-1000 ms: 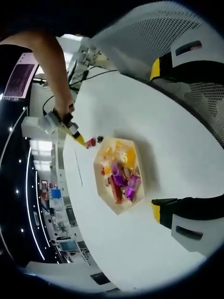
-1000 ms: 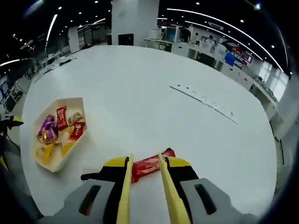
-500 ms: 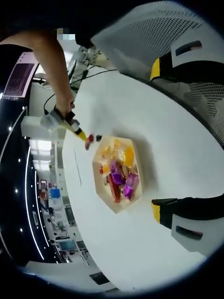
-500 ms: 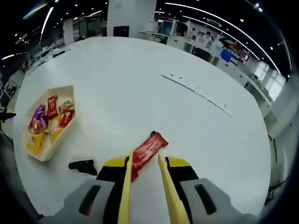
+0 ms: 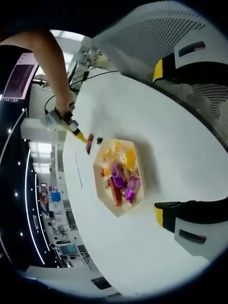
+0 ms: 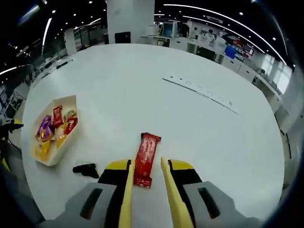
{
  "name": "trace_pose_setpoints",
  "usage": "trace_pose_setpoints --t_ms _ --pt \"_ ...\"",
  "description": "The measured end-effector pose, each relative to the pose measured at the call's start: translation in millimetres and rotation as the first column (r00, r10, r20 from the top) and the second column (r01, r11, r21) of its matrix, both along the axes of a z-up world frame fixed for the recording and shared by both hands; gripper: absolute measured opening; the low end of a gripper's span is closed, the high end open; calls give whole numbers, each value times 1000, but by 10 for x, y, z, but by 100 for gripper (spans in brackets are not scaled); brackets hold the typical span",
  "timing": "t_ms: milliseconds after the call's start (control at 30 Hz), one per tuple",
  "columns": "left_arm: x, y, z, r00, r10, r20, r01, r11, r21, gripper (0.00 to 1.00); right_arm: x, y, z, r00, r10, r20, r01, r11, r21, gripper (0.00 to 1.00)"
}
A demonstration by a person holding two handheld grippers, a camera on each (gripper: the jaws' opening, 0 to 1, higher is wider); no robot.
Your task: Place the target food into the container with the food tongs after gripping and lifting it, then release it inside without dropping or visibly crushing the food.
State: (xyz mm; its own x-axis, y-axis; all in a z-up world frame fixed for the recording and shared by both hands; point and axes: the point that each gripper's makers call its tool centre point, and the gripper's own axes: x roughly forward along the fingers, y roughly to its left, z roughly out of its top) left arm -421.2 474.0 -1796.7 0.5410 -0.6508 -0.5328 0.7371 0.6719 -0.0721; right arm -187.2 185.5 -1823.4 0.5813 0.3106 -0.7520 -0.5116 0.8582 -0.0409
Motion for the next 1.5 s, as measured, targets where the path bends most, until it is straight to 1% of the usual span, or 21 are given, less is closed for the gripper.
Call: trace_pose_setpoints --t_ms 100,167,233,300,333,400,467,533,633,700,733,767,967,1033,1233,1333,1500 --pt "2 2 3 1000 2 1 -2 1000 3 99 25 29 -40 1000 -11 -6 11 1000 -5 30" --pt "3 6 1 1000 5 -2 -5 1000 4 99 41 81 -79 1000 -10 -23 11 1000 20 30" --pt "2 8 -5 1000 5 -4 -5 1000 6 99 68 78 -113 1000 0 -19 0 1000 -3 30" --pt "0 9 -12 1000 4 -6 -4 1000 6 99 75 77 -147 1000 -1 -31 1 1000 -3 29" --pt "1 7 -5 1000 5 -6 -5 1000 6 99 86 56 -145 1000 6 -23 -6 1000 -18 28" --pt "4 17 -18 1000 7 -8 -7 1000 7 99 88 50 -138 999 24 -38 -25 999 -24 27" --pt "3 15 -17 1000 6 -9 -6 1000 8 99 72 51 -140 997 66 -39 -67 997 -41 26" --pt "-1 17 -23 1000 6 -11 -6 1000 11 99 72 39 -139 997 73 -40 -75 996 -46 24" --pt "0 18 -26 1000 6 -12 -6 1000 14 99 83 29 -140 996 75 -48 -76 996 -37 24" --pt "2 19 -20 1000 7 -10 -7 1000 13 99 53 52 -119 994 69 -80 -69 998 0 24" --pt "3 16 -15 1000 4 -4 -4 1000 14 99 57 41 -117 994 72 -77 -73 997 -6 24" --pt "-3 15 -23 1000 1 -8 -1 1000 18 99 46 48 -103 993 97 -69 -99 995 -20 24" --pt "2 21 -27 1000 2 -6 -2 1000 17 99 38 47 -15 991 115 -70 -117 993 -14 24" --pt "5 21 -22 1000 3 -6 -3 1000 18 99 69 26 15 990 124 -62 -126 992 -25 24" --pt "2 10 -9 1000 1 -3 -1 1000 10 99 122 22 202 989 142 -41 -143 989 -28 24" --pt "-11 -17 2 1000 -16 4 16 1000 7 100 133 44 284 986 163 -29 -165 986 -41 24" --pt "-4 -12 15 1000 -11 7 11 1000 2 100 168 68 426 985 170 -8 -170 984 -42 24"
